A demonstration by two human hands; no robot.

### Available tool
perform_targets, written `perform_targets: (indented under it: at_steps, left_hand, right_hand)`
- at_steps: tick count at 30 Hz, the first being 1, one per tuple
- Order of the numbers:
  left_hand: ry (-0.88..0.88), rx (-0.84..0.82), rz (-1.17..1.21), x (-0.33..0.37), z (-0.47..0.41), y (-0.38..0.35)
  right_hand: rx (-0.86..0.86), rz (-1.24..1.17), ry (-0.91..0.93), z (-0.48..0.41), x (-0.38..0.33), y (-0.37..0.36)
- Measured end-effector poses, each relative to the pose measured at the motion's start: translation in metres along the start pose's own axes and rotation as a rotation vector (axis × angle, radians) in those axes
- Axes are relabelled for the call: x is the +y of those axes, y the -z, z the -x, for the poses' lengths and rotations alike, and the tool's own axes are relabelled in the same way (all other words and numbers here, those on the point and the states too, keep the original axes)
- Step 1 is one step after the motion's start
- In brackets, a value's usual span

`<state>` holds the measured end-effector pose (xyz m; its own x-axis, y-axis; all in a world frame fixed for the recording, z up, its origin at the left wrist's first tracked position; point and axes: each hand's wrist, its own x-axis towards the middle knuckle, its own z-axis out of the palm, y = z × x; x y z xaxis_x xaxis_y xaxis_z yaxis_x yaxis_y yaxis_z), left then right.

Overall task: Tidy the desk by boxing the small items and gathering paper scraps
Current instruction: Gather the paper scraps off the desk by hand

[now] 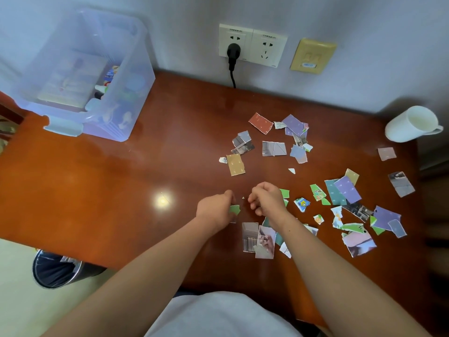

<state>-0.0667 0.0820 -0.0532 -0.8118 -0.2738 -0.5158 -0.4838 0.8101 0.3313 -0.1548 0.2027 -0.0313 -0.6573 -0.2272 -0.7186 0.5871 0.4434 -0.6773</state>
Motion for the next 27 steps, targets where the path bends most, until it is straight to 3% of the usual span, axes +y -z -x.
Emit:
perform_targets:
  at_steps: [4, 9, 11, 18, 27]
  left_hand:
    - [-0.015, 0.019, -0.031, 0.0, 0.001, -0.002]
    - [-0.008, 0.054, -0.009, -0.002, 0.002, -0.001]
    - [0.011, 0.055, 0.035, -0.004, 0.002, 0.0]
    - [0.342, 0.015, 0.696, -0.012, -0.002, 0.007]
    - [0.373, 0.08, 1.13, -0.005, 0.002, 0.016]
  right_hand:
    - [-0.016, 0.117, 0.018, -0.002, 0.004, -0.001]
    - [0.059, 0.64, 0.199, -0.011, 0.019, -0.004]
    - [0.1, 0.732, 0.239, -0.011, 0.021, -0.005]
    - [0.188, 0.939, 0.387, -0.011, 0.021, -0.013]
    - [0.148, 1.123, 0.409, -0.012, 0.017, -0.016]
